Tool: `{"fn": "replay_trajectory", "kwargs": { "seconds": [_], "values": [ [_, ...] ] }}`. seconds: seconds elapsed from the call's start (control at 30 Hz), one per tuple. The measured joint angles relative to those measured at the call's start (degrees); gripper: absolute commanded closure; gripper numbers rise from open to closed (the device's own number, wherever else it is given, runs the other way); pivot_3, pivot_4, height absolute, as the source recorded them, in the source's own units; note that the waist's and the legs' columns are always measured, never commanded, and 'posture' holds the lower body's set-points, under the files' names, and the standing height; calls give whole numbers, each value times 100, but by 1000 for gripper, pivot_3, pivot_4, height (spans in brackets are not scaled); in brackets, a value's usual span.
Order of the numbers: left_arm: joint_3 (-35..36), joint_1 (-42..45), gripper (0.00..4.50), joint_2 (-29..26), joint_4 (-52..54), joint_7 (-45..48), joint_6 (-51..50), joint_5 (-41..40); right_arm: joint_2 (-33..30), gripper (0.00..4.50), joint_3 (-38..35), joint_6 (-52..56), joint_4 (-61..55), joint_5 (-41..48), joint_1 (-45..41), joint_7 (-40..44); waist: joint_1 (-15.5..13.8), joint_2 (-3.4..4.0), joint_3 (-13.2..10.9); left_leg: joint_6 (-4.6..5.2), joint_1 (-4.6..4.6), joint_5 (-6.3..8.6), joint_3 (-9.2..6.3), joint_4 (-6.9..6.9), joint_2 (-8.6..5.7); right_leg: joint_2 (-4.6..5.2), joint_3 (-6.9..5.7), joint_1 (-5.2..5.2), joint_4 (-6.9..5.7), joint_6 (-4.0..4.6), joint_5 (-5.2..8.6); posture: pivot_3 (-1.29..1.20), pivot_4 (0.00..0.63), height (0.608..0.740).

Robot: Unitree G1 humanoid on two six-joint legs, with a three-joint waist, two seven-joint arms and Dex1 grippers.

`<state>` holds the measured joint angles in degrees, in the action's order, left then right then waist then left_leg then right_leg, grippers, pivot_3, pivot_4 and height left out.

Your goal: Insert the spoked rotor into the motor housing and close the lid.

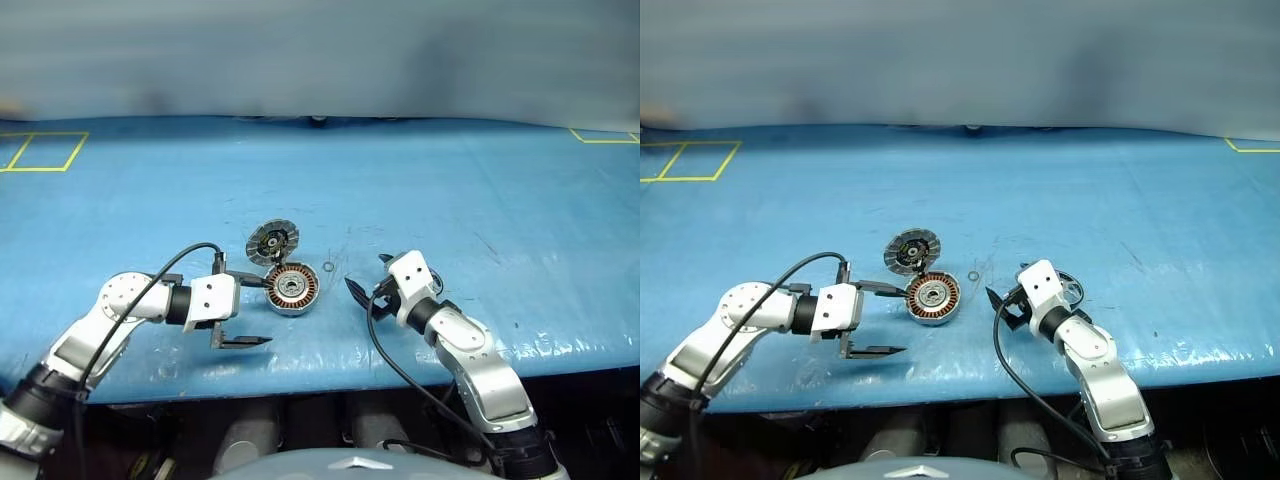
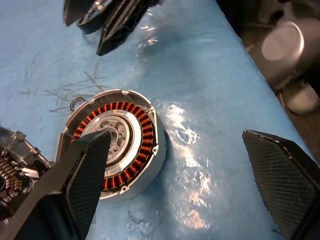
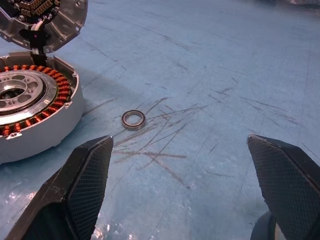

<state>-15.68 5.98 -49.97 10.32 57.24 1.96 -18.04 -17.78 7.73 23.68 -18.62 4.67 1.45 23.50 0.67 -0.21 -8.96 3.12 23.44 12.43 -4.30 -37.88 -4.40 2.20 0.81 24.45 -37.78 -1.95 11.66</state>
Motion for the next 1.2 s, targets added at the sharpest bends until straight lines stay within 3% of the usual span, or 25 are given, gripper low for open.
{"fn": "replay_trajectory", "kwargs": {
  "seconds": [0.23, 0.63, 1.2],
  "values": [
    [506, -746, 42, 1084, -49, -1003, -117, 76, 27, 0, -184, -27, 281, 152, -3, 61, -18, -1, 1, -4, 0, 2, 0, 4, 0, 7, -7, 0, 2, 3, 1, 0, 150, 740],
    [1150, -732, 42, 1986, -1271, -1641, 865, 586, 347, 0, -7, -495, 1216, 218, -377, 232, -15, 0, 2, -9, -2, 1, 2, 11, 0, 11, -11, 3, 2, 13, 4, 0, 150, 740],
    [1361, -567, 42, 2280, -1770, -1200, 1105, 343, 656, 0, 417, -1062, 2505, -126, -1231, 367, 1, 0, 2, -11, -2, 0, 3, 20, -1, 13, -15, 7, 3, 28, -4, 0, 150, 740]
  ]
}}
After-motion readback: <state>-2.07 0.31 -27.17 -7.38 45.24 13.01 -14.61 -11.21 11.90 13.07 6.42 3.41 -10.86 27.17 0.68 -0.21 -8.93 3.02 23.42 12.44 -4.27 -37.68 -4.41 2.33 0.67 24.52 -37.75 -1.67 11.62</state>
